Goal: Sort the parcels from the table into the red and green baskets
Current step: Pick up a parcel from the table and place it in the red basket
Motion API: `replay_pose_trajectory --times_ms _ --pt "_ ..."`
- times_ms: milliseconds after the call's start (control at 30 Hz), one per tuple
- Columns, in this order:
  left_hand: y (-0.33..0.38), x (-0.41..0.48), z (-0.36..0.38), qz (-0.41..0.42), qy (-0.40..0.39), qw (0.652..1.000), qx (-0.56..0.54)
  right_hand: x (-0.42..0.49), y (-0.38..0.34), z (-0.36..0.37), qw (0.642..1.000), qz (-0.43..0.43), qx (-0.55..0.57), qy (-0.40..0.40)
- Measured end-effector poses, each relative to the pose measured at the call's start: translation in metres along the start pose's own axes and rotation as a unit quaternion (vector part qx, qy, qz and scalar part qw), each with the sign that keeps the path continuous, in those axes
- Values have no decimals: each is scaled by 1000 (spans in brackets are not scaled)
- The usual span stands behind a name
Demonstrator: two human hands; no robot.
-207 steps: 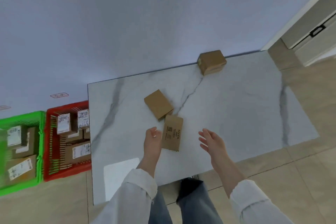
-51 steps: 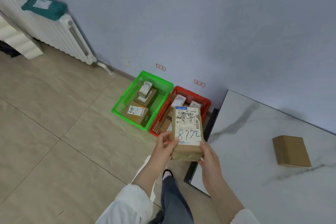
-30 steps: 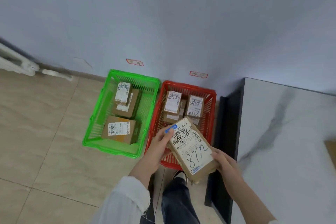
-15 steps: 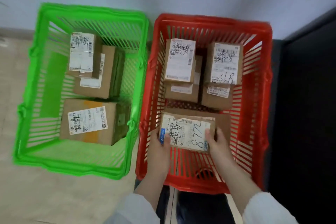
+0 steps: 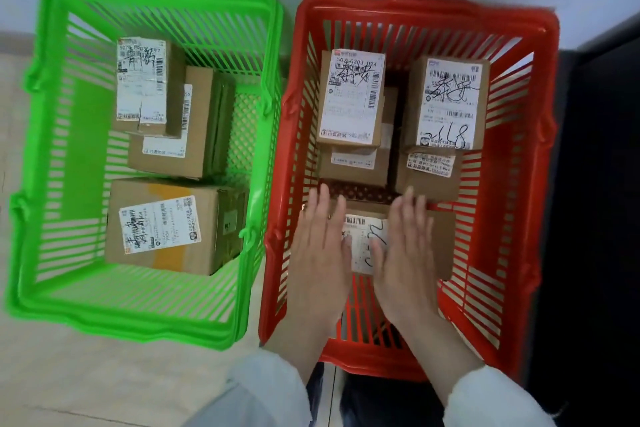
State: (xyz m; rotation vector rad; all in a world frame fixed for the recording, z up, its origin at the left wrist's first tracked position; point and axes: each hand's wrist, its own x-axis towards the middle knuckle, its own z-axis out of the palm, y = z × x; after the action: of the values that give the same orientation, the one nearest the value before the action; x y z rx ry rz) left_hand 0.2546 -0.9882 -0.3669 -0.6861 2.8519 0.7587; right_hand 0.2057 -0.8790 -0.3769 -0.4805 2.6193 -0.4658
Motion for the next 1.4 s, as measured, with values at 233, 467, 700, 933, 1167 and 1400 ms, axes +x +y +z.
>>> replay_pose_trajectory --times_ms 233,467,700,933,1167,1400 --pt "-18 9 35 64 -22 992 105 12 7 32 990 -70 -116 25" --pt "-19 11 35 73 -15 992 97 12 6 30 991 -62 -119 22" --pt "-8 6 2 80 -85 992 45 0 5 -1 996 -66 -37 -48" --pt "107 -35 -153 4 -66 996 -57 -90 -52 -179 975 106 193 -33" --pt "241 -106 -309 -97 -102 969 -201 -201 -90 -359 903 202 379 19" --pt "329 -174 -358 -140 -145 916 -346 -276 -94 -435 765 321 534 164"
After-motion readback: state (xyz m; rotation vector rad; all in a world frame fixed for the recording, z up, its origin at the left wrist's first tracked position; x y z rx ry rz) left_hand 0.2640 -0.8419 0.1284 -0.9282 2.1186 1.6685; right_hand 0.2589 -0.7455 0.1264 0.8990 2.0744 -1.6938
